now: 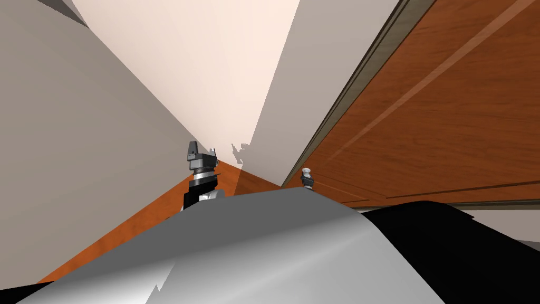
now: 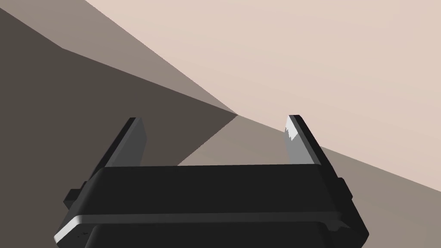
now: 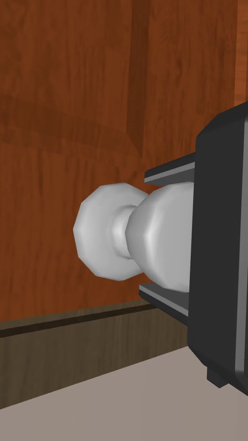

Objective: Pull the door open

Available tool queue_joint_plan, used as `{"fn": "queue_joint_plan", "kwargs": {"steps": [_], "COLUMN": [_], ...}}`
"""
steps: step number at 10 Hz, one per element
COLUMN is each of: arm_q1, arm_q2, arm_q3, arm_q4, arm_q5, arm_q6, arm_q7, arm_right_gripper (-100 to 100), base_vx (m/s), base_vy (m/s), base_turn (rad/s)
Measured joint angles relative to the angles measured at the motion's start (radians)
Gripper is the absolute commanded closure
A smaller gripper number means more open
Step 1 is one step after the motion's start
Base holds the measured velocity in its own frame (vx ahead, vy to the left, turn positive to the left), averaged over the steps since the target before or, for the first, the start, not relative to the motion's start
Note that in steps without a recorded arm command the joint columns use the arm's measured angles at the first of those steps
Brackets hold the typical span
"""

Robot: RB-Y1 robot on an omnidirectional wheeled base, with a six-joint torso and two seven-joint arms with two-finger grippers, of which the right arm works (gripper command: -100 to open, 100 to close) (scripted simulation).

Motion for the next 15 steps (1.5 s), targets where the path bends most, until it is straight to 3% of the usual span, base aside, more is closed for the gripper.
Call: {"fn": "queue_joint_plan", "kwargs": {"steps": [2,4,11,15], "arm_q1": [0.001,0.004,0.035,0.046], "arm_q2": [0.001,-0.013,-0.058,-0.077], "arm_q3": [0.001,0.014,0.104,0.135], "arm_q4": [0.0,-0.005,-0.029,-0.031], "arm_q5": [0.0,0.009,0.063,0.08], "arm_q6": [0.001,-0.006,-0.029,-0.049], "arm_q7": [-0.001,-0.012,-0.075,-0.101], "arm_right_gripper": [100,100,100,100], "base_vx": [-0.056,-0.176,-0.209,-0.202], "base_vy": [0.007,-0.02,-0.001,-0.008], "base_turn": [0.033,0.067,0.071,0.106]}}
